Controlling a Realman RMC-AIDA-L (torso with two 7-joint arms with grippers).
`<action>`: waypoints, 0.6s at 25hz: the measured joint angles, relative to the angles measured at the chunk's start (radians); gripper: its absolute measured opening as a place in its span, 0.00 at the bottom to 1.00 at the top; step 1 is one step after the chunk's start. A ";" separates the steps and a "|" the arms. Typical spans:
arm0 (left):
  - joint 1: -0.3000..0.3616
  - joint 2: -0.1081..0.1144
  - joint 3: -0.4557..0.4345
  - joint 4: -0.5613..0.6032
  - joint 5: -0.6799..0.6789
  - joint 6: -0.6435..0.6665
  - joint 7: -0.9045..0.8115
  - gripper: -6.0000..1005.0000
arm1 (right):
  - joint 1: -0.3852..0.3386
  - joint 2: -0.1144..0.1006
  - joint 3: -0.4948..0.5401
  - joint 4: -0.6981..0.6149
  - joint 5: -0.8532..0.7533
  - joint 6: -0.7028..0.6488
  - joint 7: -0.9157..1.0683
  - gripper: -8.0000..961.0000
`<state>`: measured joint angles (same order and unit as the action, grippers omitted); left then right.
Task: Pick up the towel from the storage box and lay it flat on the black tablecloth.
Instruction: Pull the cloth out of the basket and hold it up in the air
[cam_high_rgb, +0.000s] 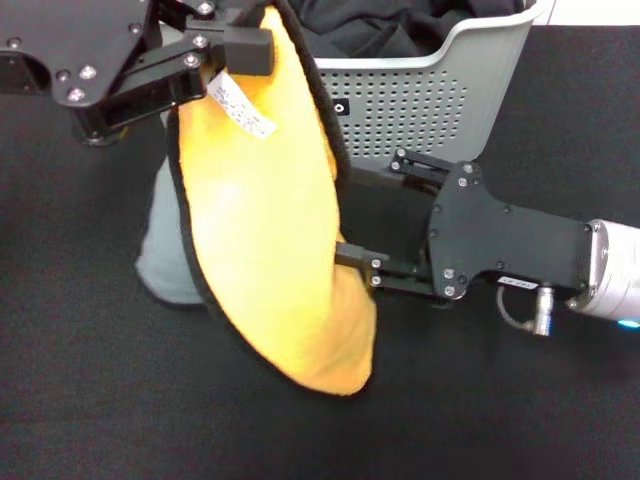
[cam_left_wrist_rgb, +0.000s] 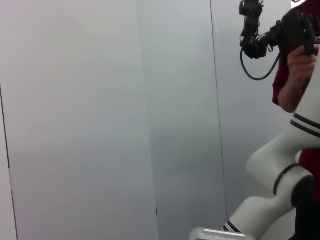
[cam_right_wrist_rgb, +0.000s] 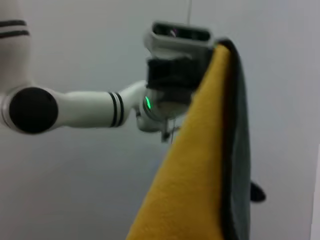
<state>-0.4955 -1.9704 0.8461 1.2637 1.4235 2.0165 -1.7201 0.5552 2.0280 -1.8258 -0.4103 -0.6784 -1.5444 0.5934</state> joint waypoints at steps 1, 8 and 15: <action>-0.002 0.000 -0.001 -0.006 0.000 0.000 0.000 0.02 | -0.011 0.000 -0.026 -0.020 0.026 0.006 -0.019 0.76; -0.003 -0.001 -0.001 -0.027 0.017 0.000 0.001 0.02 | -0.060 0.001 -0.034 -0.055 0.082 -0.046 -0.049 0.72; -0.003 -0.005 0.005 -0.038 0.028 0.001 0.019 0.02 | -0.062 0.000 -0.009 -0.049 0.094 -0.054 -0.060 0.69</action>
<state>-0.4985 -1.9753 0.8508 1.2257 1.4519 2.0172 -1.7010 0.4927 2.0279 -1.8343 -0.4589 -0.5848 -1.5987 0.5337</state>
